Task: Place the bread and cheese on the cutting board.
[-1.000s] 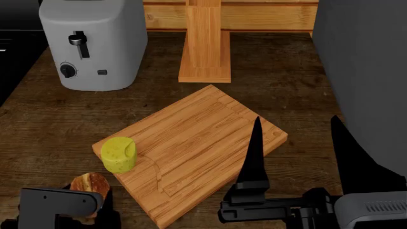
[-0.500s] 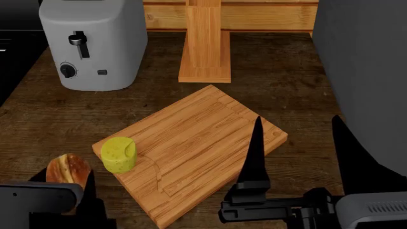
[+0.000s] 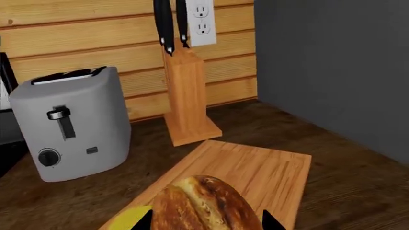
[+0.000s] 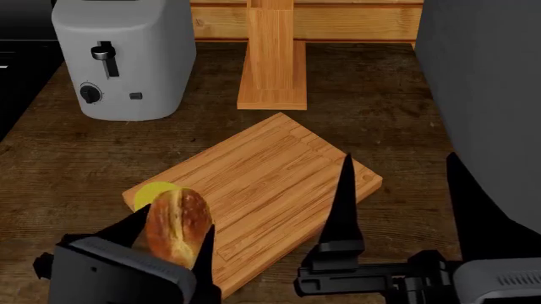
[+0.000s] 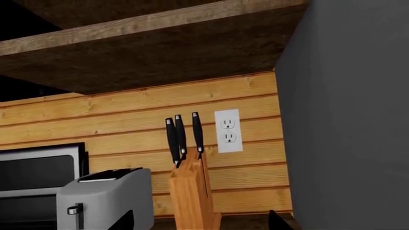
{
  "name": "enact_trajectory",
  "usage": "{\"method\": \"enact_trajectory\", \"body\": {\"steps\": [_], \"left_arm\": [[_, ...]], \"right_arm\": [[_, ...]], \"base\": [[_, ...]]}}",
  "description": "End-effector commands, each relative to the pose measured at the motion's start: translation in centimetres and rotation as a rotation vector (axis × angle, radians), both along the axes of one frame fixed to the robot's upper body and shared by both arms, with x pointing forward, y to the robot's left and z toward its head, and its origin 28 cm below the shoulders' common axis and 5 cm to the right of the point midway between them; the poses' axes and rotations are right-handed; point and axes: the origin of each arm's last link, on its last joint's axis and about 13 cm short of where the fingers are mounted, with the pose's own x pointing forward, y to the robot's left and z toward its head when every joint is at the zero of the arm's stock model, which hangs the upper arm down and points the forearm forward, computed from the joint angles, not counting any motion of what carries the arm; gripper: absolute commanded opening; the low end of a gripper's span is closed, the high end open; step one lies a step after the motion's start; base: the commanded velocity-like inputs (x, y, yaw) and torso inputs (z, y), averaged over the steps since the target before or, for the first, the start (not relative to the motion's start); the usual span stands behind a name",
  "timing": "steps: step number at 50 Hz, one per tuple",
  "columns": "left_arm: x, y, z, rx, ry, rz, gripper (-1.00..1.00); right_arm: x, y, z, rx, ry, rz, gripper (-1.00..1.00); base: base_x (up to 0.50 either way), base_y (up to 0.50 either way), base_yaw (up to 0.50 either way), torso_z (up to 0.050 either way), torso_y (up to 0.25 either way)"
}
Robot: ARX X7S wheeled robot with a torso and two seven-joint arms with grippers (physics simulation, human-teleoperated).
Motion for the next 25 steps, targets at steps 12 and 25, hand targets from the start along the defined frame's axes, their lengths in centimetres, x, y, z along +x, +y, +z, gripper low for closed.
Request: {"method": "enact_trajectory", "body": {"steps": [12, 25], "left_arm": [[3.1, -3.2, 0.6, 0.002, 0.047, -0.068, -1.00], [5.2, -3.8, 0.2, -0.001, 0.093, -0.044, -1.00]], "right_arm": [[0.1, -0.3, 0.1, -0.004, -0.023, -0.015, 1.00], [0.0, -0.4, 0.2, -0.002, -0.028, -0.017, 1.00]], "base": [[0.00, 0.00, 0.00, 0.000, 0.000], [0.00, 0.00, 0.00, 0.000, 0.000]]}}
